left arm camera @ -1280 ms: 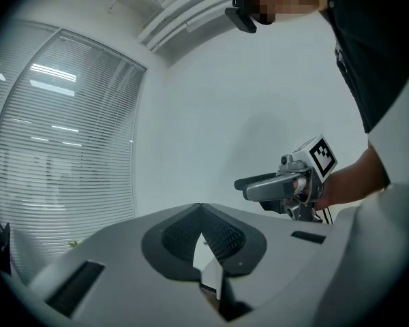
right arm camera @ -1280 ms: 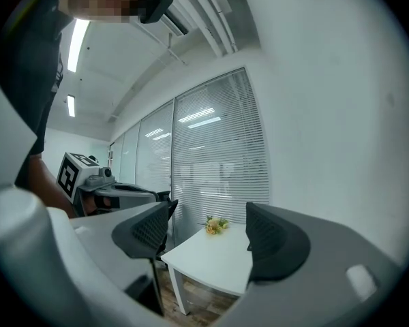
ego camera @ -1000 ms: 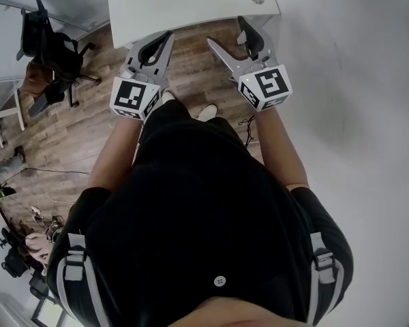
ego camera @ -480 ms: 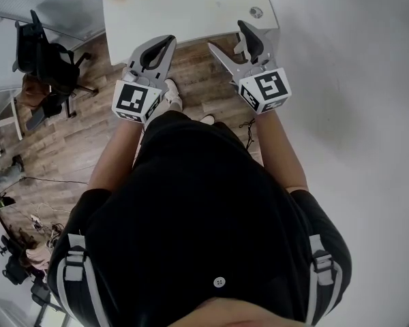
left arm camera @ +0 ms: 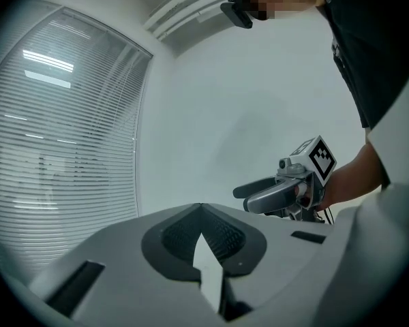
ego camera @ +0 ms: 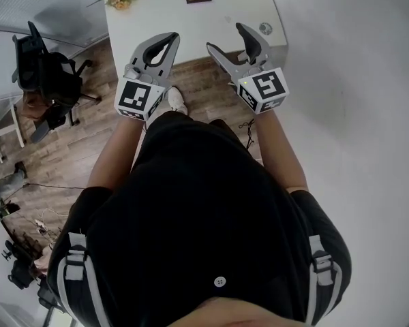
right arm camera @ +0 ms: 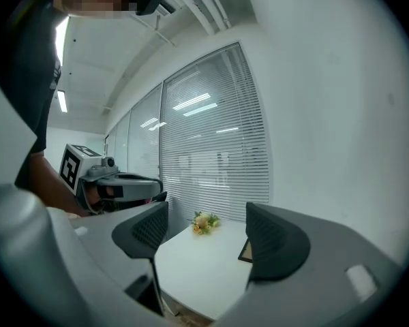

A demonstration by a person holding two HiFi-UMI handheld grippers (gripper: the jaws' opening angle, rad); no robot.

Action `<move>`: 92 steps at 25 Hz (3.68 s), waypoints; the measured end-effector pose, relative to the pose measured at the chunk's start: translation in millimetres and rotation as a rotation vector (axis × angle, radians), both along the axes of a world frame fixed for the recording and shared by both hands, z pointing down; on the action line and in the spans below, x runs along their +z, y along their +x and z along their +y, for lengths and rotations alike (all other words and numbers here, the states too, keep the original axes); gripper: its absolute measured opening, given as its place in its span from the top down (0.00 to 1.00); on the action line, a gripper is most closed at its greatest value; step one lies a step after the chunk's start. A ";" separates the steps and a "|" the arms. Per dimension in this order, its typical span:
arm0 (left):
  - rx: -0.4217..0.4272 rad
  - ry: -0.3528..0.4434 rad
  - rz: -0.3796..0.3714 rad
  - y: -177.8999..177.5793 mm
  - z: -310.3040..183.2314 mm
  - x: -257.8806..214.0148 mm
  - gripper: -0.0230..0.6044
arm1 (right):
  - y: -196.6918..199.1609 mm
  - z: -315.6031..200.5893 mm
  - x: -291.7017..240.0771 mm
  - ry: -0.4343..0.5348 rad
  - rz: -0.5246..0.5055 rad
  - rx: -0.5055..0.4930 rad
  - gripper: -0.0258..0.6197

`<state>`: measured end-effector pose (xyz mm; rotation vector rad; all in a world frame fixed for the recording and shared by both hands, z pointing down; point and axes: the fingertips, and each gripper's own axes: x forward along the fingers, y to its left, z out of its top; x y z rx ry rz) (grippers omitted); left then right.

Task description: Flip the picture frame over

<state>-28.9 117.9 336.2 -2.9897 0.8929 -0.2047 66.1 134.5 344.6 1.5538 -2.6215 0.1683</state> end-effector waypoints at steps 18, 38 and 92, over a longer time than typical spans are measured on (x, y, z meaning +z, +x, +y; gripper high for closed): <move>0.096 -0.032 0.026 -49.5 -104.4 21.1 0.96 | -68.0 -114.6 22.6 -0.074 0.053 0.052 0.41; -0.048 -0.059 0.006 -3.8 -207.9 42.7 0.96 | -11.5 -241.3 78.5 -0.171 0.025 -0.036 0.41; -0.111 -0.247 0.045 12.2 -337.7 216.5 0.96 | 2.8 -358.6 354.2 -0.664 0.197 0.250 0.57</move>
